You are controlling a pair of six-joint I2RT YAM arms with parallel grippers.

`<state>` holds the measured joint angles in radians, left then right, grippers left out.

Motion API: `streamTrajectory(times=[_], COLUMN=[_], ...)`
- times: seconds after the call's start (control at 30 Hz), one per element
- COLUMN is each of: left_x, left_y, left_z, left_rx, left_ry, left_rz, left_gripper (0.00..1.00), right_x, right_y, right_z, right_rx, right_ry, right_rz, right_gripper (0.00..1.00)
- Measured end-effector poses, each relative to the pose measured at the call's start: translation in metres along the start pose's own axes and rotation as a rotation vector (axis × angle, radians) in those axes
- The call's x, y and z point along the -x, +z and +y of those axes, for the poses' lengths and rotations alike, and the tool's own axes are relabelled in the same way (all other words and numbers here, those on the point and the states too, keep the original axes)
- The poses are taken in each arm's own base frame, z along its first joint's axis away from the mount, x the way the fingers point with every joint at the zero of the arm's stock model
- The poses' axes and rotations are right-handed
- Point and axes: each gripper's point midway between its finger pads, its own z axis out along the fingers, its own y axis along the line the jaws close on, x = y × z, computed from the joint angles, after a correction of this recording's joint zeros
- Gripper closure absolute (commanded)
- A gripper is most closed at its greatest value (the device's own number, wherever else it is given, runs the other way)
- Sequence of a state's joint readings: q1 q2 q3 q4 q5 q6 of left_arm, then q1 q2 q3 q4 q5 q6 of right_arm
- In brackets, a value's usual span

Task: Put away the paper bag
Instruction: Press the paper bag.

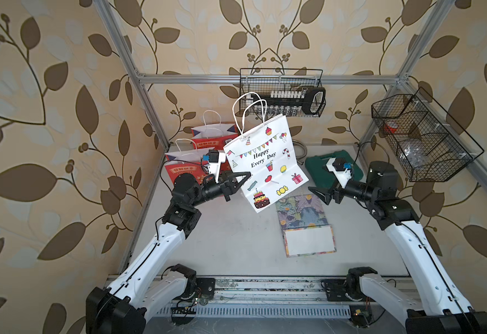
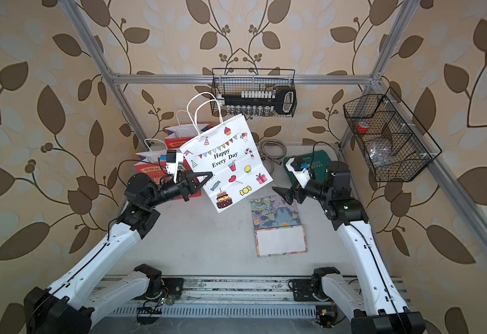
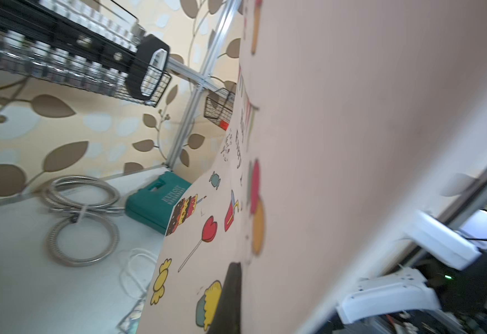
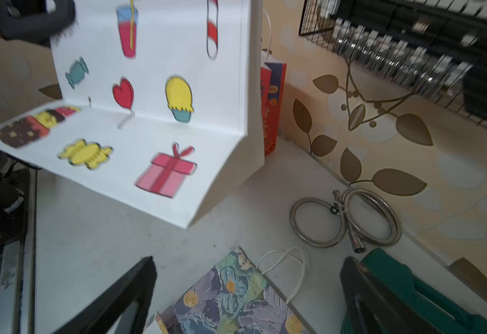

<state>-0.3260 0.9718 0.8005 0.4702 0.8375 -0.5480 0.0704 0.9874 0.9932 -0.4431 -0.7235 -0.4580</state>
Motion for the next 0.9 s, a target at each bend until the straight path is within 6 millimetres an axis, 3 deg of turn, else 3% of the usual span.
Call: streamTrajectory(times=[0.07, 0.13, 0.43, 0.63, 0.77, 0.9], left_x=[0.005, 0.007, -0.023, -0.029, -0.028, -0.028], left_y=[0.002, 0.003, 0.017, 0.020, 0.020, 0.020], left_z=[-0.012, -0.021, -0.028, -0.035, -0.045, -0.050], left_rx=[-0.059, -0.116, -0.241, -0.284, -0.321, -0.343], left_ry=[-0.011, -0.023, -0.122, -0.134, -0.124, -0.124], left_rz=[0.006, 0.018, 0.152, 0.193, 0.211, 0.230], left_gripper=[1.00, 1.00, 1.00, 1.00, 1.00, 1.00], right_x=[-0.017, -0.016, 0.038, 0.055, 0.053, 0.056], right_y=[0.005, 0.007, -0.009, -0.008, 0.002, 0.004], right_z=[0.014, 0.029, 0.069, 0.086, 0.090, 0.089], right_rx=[0.071, 0.144, 0.403, 0.531, 0.573, 0.583], right_ry=[0.004, -0.011, -0.036, -0.027, -0.004, 0.000], right_rz=[0.040, 0.029, -0.176, -0.234, -0.225, -0.234], right_gripper=[0.02, 0.02, 0.05, 0.20, 0.41, 0.52])
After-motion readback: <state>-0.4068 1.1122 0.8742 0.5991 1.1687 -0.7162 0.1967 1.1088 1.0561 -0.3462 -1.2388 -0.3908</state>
